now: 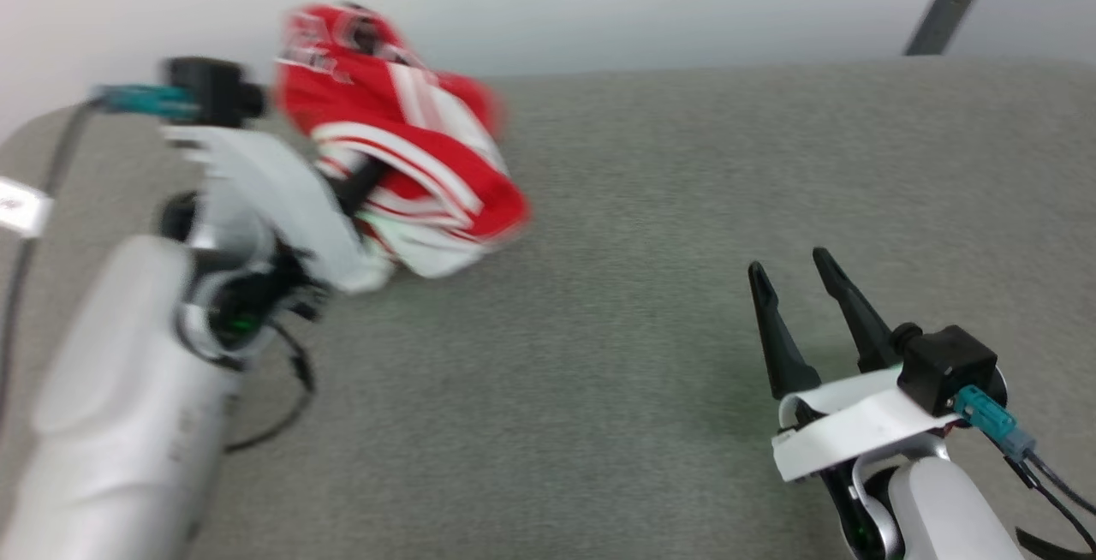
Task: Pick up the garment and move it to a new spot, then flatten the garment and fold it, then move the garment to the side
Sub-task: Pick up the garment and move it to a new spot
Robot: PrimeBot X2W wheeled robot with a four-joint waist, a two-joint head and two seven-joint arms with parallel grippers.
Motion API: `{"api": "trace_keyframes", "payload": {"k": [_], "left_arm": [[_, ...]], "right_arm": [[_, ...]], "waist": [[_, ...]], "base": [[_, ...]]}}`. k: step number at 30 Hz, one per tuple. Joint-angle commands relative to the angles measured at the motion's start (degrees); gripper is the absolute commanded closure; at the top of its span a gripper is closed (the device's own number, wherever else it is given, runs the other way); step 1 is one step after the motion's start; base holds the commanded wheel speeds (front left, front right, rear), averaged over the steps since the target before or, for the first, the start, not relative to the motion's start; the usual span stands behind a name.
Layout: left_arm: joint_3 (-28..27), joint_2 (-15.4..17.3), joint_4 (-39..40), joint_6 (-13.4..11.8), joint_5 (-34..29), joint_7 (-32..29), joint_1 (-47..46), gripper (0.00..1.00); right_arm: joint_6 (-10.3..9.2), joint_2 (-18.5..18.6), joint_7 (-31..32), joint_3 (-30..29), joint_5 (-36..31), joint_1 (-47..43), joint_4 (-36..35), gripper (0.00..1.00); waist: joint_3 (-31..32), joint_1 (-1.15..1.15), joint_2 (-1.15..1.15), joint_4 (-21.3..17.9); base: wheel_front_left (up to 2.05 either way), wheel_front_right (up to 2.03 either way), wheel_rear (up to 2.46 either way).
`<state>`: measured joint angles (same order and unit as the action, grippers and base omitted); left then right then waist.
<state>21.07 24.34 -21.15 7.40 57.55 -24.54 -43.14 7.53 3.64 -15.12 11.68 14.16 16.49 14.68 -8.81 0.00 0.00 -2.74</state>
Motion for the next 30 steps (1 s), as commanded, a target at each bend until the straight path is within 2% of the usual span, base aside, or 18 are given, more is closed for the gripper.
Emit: {"api": "trace_keyframes", "payload": {"k": [1,8,12,17,24,30], "left_arm": [[1.48,-0.66,1.67,0.12,0.19,-0.9,0.7,1.0],[11.0,-4.65,3.71,0.12,-2.89,-6.26,-2.35,1.0],[16.16,-7.76,-1.57,0.12,-4.92,-7.66,-4.37,1.0],[21.25,-9.84,-9.51,0.12,-6.39,-7.34,-8.12,1.0],[26.86,-7.93,-18.62,0.07,-5.39,-7.15,-11.13,1.0],[35.36,-6.03,-25.1,-0.32,-4.84,-9.97,-11.43,1.0]], "right_arm": [[-0.08,-0.25,-0.02,0.14,0.69,0.86,-0.61,0.0],[-0.08,-0.7,-0.02,-0.62,3.92,2.25,-2.86,0.0],[-0.08,-0.75,-0.02,-1.27,6.89,1.96,-3.41,0.0],[-0.08,-0.76,-0.02,-1.8,10.14,2.32,-3.85,0.0],[-0.08,-0.8,-0.02,-1.44,13.31,2.53,-3.89,0.0],[-0.08,-0.78,-0.02,-1.91,14.74,2.18,-4.76,0.0]], "waist": [[-3.17,0.0,0.0,-5.72],[-8.09,0.0,0.0,-14.83],[-10.44,0.0,0.0,-19.47],[-13.47,0.0,0.0,-25.28],[-16.04,0.0,0.0,-30.21],[-17.8,0.0,0.0,-30.79]], "base": [[0.0,0.0,0.0],[0.0,0.0,0.0],[0.0,0.0,0.0],[0.0,0.0,0.0],[0.0,0.0,0.0],[0.0,0.0,0.0]]}}
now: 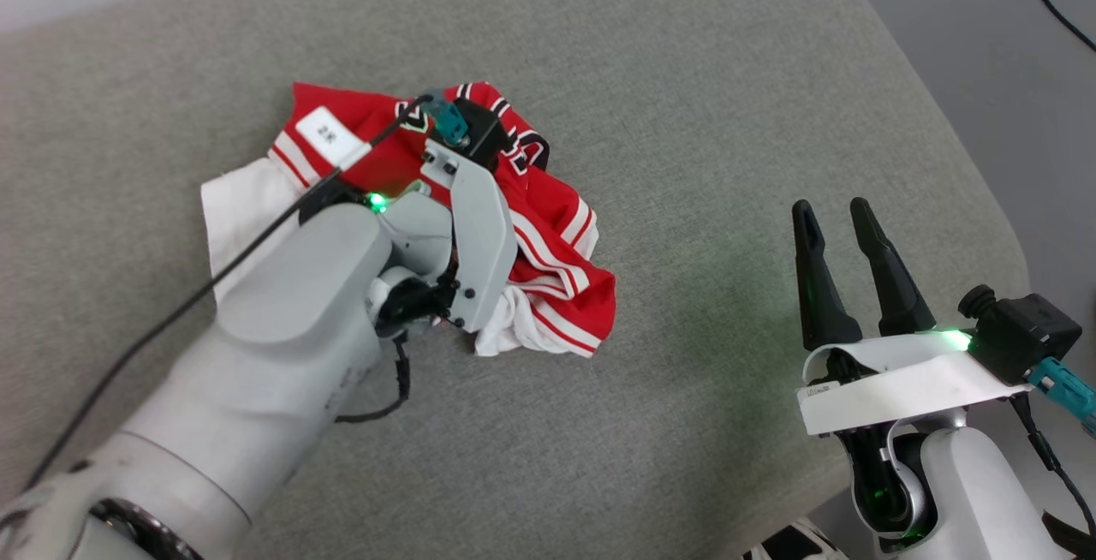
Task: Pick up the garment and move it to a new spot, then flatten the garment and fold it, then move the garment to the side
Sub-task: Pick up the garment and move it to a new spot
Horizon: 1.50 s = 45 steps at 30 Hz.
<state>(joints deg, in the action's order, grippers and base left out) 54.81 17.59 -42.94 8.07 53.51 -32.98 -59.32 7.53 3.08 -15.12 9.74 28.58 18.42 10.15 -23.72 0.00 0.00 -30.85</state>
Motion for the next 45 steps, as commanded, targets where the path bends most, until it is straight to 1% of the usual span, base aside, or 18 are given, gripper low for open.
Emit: {"api": "trace_keyframes", "payload": {"k": [1,3,6,7,8,9,10,13,16,18,22,30,34,37,41,43,45], "left_arm": [[3.12,1.24,-3.89,-1.09,-0.58,-2.2,4.9,1.0],[5.48,2.28,-5.04,-1.14,0.18,-2.91,4.84,1.0],[7.04,3.35,-6.58,-1.37,1.74,-1.56,4.46,1.0],[7.02,3.58,-7.18,-1.45,2.25,-0.58,3.97,0.93],[7.1,3.45,-7.58,-1.49,2.57,0.46,3.44,0.56],[7.05,3.34,-7.83,-1.49,2.87,1.79,2.9,0.02],[6.75,3.21,-8.25,-1.49,3.02,3.6,2.21,0.0],[7.08,2.95,-8.09,-1.49,2.46,9.38,0.69,0.0],[7.49,1.48,-6.46,-1.4,3.01,14.86,0.09,0.0],[7.36,0.72,-4.36,-1.14,4.86,17.43,0.05,0.0],[8.36,0.72,-0.17,-0.89,6.48,21.23,-0.86,0.0],[10.85,2.97,6.28,-0.67,9.01,25.23,0.63,0.0],[11.65,4.8,8.57,-0.67,9.94,26.27,2.49,0.0],[11.05,6.3,9.37,-0.74,10.3,28.52,4.22,0.0],[9.58,7.85,9.94,-2.1,10.73,33.46,7.65,0.0],[8.82,8.34,10.12,-2.41,10.94,36.77,9.78,0.0],[7.76,8.44,10.02,-2.18,12.09,40.2,12.63,0.0]], "right_arm": [[-0.08,-0.21,-0.02,0.01,0.43,0.29,-0.26,0.0],[-0.08,-0.2,-0.02,0.26,0.79,0.52,-0.19,0.0],[-0.08,-0.19,-0.02,1.12,0.81,1.24,-0.2,0.0],[-0.08,-0.19,-0.02,1.29,0.66,1.3,-0.17,0.0],[-0.08,-0.18,-0.02,1.27,0.27,1.28,-0.11,0.0],[-0.08,-0.2,-0.02,1.26,-0.07,1.39,-0.03,0.0],[-0.08,-0.19,-0.02,1.07,-0.49,1.5,0.09,0.0],[-0.08,-0.17,-0.02,0.53,-1.97,1.44,0.55,0.0],[-0.08,-0.16,-0.02,-0.52,-3.79,0.87,1.15,0.0],[-0.08,-0.13,-0.02,-0.93,-5.05,0.6,1.48,0.0],[-0.08,-0.12,-0.02,-1.43,-7.84,0.39,2.19,0.0],[-0.08,0.0,-0.01,-3.09,-13.32,-0.77,4.02,0.0],[-0.08,1.05,-0.01,-3.53,-14.56,-1.41,4.6,0.0],[-0.08,1.91,-0.01,-3.92,-15.08,-2.05,5.1,0.0],[-0.08,3.46,-0.01,-4.78,-15.7,-3.46,5.6,0.0],[-0.08,4.25,-0.02,-5.39,-15.81,-4.22,5.89,0.0],[-0.08,5.32,-0.02,-6.19,-16.19,-5.18,6.13,0.0]], "waist": [[-3.01,0.0,0.0,-2.68],[-3.24,0.0,0.0,-2.66],[-3.17,0.0,0.0,-2.61],[-3.04,0.0,0.0,-2.5],[-2.8,0.0,0.0,-2.1],[-2.5,0.0,0.0,-1.6],[-2.12,0.0,0.0,-0.98],[-0.64,0.0,0.0,1.46],[1.22,0.0,0.0,5.04],[2.47,0.0,0.0,7.44],[4.98,0.0,0.0,12.09],[9.43,0.0,0.0,20.21],[10.79,0.0,0.0,23.34],[11.62,0.0,0.0,25.13],[12.83,0.0,0.0,27.43],[13.38,0.0,0.0,28.52],[14.14,0.0,0.0,29.66]], "base": [[0.0,0.0,0.0],[0.0,0.0,0.0],[0.0,0.0,0.0],[0.0,0.0,0.0],[0.0,0.0,0.0],[0.0,0.0,0.0],[0.0,0.0,0.0],[0.0,0.0,0.0],[0.0,0.0,0.0],[0.0,0.0,0.0],[0.0,0.0,0.0],[0.0,0.0,0.0],[0.0,0.0,0.0],[0.0,0.0,0.0],[0.0,0.0,0.0],[0.0,0.0,0.0],[0.0,0.0,0.0]]}}
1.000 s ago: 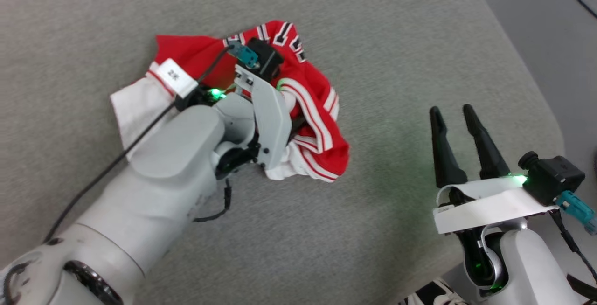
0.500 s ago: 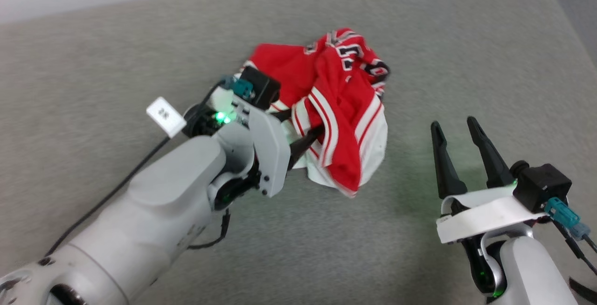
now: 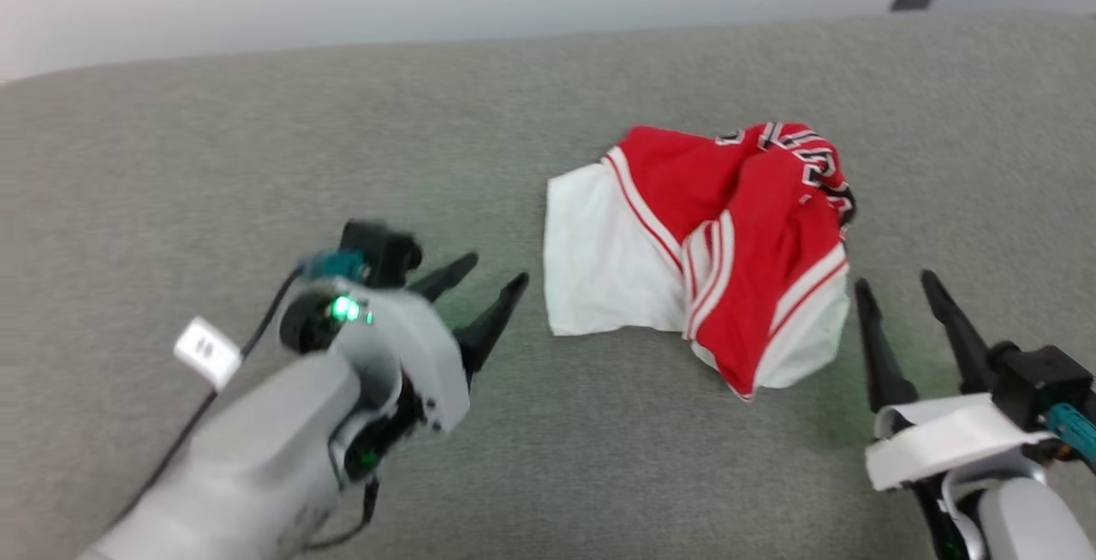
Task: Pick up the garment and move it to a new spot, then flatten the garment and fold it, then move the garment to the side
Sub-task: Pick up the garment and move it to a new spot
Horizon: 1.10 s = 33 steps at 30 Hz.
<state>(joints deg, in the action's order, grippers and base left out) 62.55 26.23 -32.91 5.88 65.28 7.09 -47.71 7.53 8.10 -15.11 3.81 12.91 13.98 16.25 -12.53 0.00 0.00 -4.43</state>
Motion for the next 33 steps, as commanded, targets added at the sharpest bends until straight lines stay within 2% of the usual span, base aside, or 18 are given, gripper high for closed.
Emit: {"api": "trace_keyframes", "payload": {"k": [1,6,9,13,19,20,22,28,33], "left_arm": [[-0.31,-0.02,-0.07,0.22,0.5,1.7,2.13,0.0],[-2.95,0.89,-0.77,0.13,0.65,7.2,7.62,0.0],[-7.36,1.9,-0.45,-1.57,-1.42,8.05,10.2,0.0],[-19.05,1.18,3.75,-4.66,-8.71,8.0,17.13,0.0],[-34.42,-0.61,10.38,-5.7,-20.34,8.06,30.04,0.0],[-34.42,-0.61,10.38,-5.7,-20.34,8.06,30.04,0.0],[-39.12,-1.8,12.62,-5.94,-23.58,8.06,34.28,0.0],[-50.05,-4.12,20.68,-7.19,-37.06,8.05,44.6,0.0],[-55.94,-7.24,25.87,-5.47,-44.68,8.05,49.74,0.0]], "right_arm": [[-0.08,0.8,-0.03,-0.68,-0.56,-1.19,0.18,0.0],[-0.08,2.83,-0.03,-3.13,-0.12,-3.07,0.13,0.0],[-0.08,3.64,-0.03,-4.8,0.21,-3.92,-0.37,0.0],[-0.08,4.56,-0.03,-7.16,0.65,-5.47,-0.78,0.0],[-0.08,5.21,-0.02,-9.02,0.92,-8.04,-0.94,0.0],[-0.08,5.21,-0.02,-9.02,0.92,-8.04,-0.94,0.0],[-0.08,5.14,-0.02,-9.47,1.1,-8.78,-1.07,0.0],[-0.08,4.49,0.0,-9.5,1.61,-9.78,-2.09,0.0],[-0.08,3.6,0.12,-8.89,2.19,-9.54,-3.83,0.0]], "waist": [[3.29,0.0,0.0,3.78],[4.85,0.0,0.0,5.99],[5.2,0.0,0.0,7.01],[5.76,0.0,0.0,8.33],[8.55,0.0,0.0,8.61],[8.55,0.0,0.0,8.61],[9.53,0.0,0.0,8.38],[11.58,0.0,0.0,7.15],[12.56,0.0,0.0,6.38]], "base": [[0.0,0.0,0.0],[0.0,0.0,0.0],[0.0,0.0,0.0],[0.0,0.0,0.0],[0.0,0.0,0.0],[0.0,0.0,0.0],[0.0,0.0,0.0],[0.0,0.0,0.0],[0.0,0.0,0.0]]}}
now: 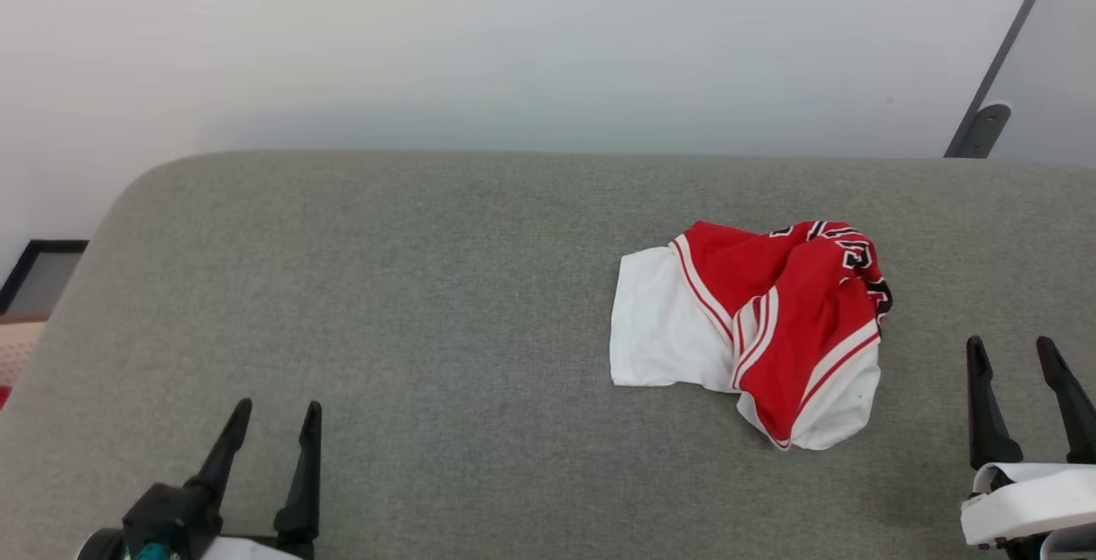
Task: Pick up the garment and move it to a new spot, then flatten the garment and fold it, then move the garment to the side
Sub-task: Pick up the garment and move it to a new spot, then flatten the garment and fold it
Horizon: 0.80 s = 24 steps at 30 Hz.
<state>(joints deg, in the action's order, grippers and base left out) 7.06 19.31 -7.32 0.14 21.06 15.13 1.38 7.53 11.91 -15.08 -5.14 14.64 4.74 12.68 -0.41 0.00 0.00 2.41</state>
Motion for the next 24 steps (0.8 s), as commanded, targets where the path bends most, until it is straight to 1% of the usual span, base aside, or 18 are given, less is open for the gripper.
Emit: {"api": "trace_keyframes", "payload": {"k": [1,6,11,15,21,24], "left_arm": [[-1.39,-0.97,0.73,0.73,-1.36,0.0,1.25,0.0],[-4.25,-3.94,0.22,3.15,-4.56,0.01,2.93,0.0],[-6.68,-6.28,-0.23,4.98,-6.29,0.01,3.3,0.0],[-7.59,-7.28,-0.48,5.97,-7.74,0.01,3.29,0.0],[-8.29,-8.37,-0.76,6.76,-9.15,0.01,2.33,0.0],[-6.99,-7.59,-0.64,7.01,-9.89,0.01,-0.24,0.0]], "right_arm": [[-0.08,-0.33,0.2,0.17,0.41,-0.28,-0.63,0.0],[-0.08,-0.97,0.33,0.73,0.45,-0.86,-0.29,0.0],[-0.08,-1.27,0.24,1.25,0.34,-0.1,0.09,0.0],[-0.08,-0.86,0.18,1.49,0.44,0.35,0.34,0.0],[-0.08,-0.97,0.09,1.9,0.27,0.82,0.27,0.0],[-0.08,-1.23,0.05,2.11,0.4,1.36,0.03,0.0]], "waist": [[0.52,0.0,0.0,-0.61],[0.49,0.0,0.0,-1.34],[0.38,0.0,0.0,-1.82],[0.35,0.0,0.0,-1.89],[-0.15,0.0,0.0,-2.16],[-1.31,0.0,0.0,-2.6]], "base": [[0.0,0.0,0.0],[0.0,0.0,0.0],[0.0,0.0,0.0],[0.0,0.0,0.0],[0.0,0.0,0.0],[0.0,0.0,0.0]]}}
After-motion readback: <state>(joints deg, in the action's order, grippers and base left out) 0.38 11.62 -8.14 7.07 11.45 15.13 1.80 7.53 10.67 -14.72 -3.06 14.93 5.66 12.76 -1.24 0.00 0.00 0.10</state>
